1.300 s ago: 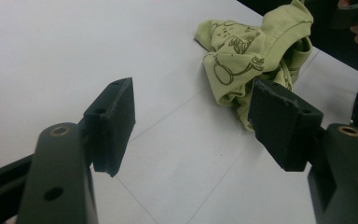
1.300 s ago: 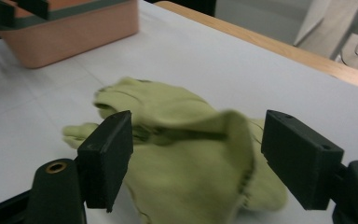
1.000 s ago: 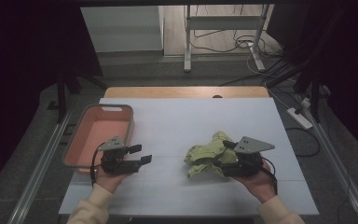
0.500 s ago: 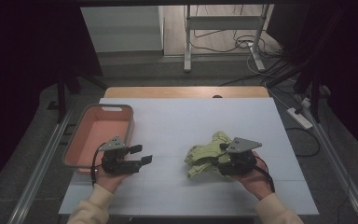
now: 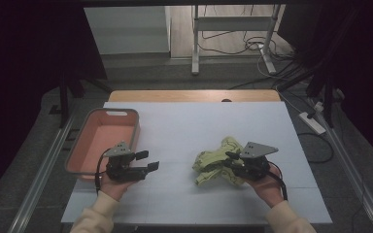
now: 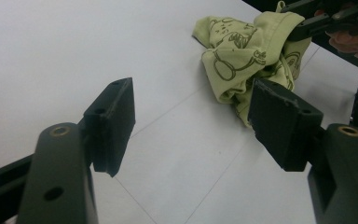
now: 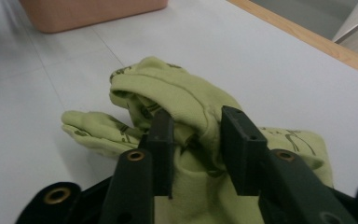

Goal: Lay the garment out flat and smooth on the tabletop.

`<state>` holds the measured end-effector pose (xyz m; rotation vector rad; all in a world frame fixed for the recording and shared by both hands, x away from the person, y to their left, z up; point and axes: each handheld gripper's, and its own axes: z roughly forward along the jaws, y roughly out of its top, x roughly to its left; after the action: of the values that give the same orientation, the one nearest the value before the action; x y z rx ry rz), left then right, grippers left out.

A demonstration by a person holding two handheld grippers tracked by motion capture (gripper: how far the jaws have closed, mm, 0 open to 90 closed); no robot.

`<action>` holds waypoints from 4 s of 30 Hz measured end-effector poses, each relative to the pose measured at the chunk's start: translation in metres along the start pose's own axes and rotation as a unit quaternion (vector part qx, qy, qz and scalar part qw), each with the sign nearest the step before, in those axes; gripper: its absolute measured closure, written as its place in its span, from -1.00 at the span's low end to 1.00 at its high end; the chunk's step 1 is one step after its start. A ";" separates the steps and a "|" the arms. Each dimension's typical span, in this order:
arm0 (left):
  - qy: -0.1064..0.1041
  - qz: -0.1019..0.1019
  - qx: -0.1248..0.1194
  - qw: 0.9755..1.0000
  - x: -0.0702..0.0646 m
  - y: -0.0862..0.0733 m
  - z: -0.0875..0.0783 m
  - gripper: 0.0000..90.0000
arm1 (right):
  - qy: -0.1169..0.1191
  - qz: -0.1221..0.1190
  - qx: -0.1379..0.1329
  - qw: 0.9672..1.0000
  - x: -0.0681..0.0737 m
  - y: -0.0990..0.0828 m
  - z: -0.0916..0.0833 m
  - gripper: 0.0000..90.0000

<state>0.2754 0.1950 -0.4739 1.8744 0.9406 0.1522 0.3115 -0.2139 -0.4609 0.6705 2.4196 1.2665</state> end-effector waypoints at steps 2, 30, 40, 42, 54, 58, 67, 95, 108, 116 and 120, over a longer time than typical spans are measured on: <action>0.000 0.000 0.000 1.000 0.000 0.000 0.000 -0.28 | 0.000 0.004 -0.006 1.000 -0.001 0.000 -0.001 0.58; -0.015 0.016 0.008 1.000 -0.015 0.008 0.022 -0.28 | 0.014 0.050 -0.044 0.998 -0.006 0.007 -0.008 0.86; -0.026 0.038 0.023 0.999 -0.031 0.015 0.057 -0.28 | 0.013 0.055 -0.049 0.997 -0.008 0.007 -0.009 0.86; -0.027 0.041 0.029 0.998 -0.033 0.015 0.064 -0.28 | 0.011 0.055 -0.050 0.997 -0.008 0.008 -0.010 0.86; -0.039 0.058 0.043 0.997 -0.045 0.022 0.095 -0.28 | 0.008 0.057 -0.054 0.997 -0.009 0.009 -0.011 0.86; -0.046 0.061 0.048 0.996 -0.049 0.024 0.104 -0.28 | 0.008 0.056 -0.055 0.997 -0.009 0.009 -0.011 0.86; -0.051 0.067 0.047 0.995 -0.054 0.031 0.121 -0.23 | 0.005 0.055 -0.055 0.997 -0.009 0.009 -0.012 0.86; -0.050 0.077 0.037 0.995 -0.052 0.035 0.122 0.66 | 0.010 0.054 -0.062 0.997 -0.006 0.011 -0.013 0.86; -0.048 0.081 0.024 0.995 -0.051 0.039 0.113 0.83 | 0.011 0.047 -0.064 0.997 -0.003 0.012 -0.012 0.86; -0.048 0.078 0.013 0.996 -0.051 0.040 0.109 0.84 | 0.009 0.044 -0.068 0.997 -0.002 0.013 -0.013 0.86; -0.049 0.078 0.007 0.996 -0.050 0.042 0.106 0.84 | 0.011 0.044 -0.070 0.997 -0.002 0.013 -0.013 0.86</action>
<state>0.3145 0.0765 -0.4777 1.9501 0.7306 0.1456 0.3098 -0.2171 -0.4426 0.7330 2.3145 1.4703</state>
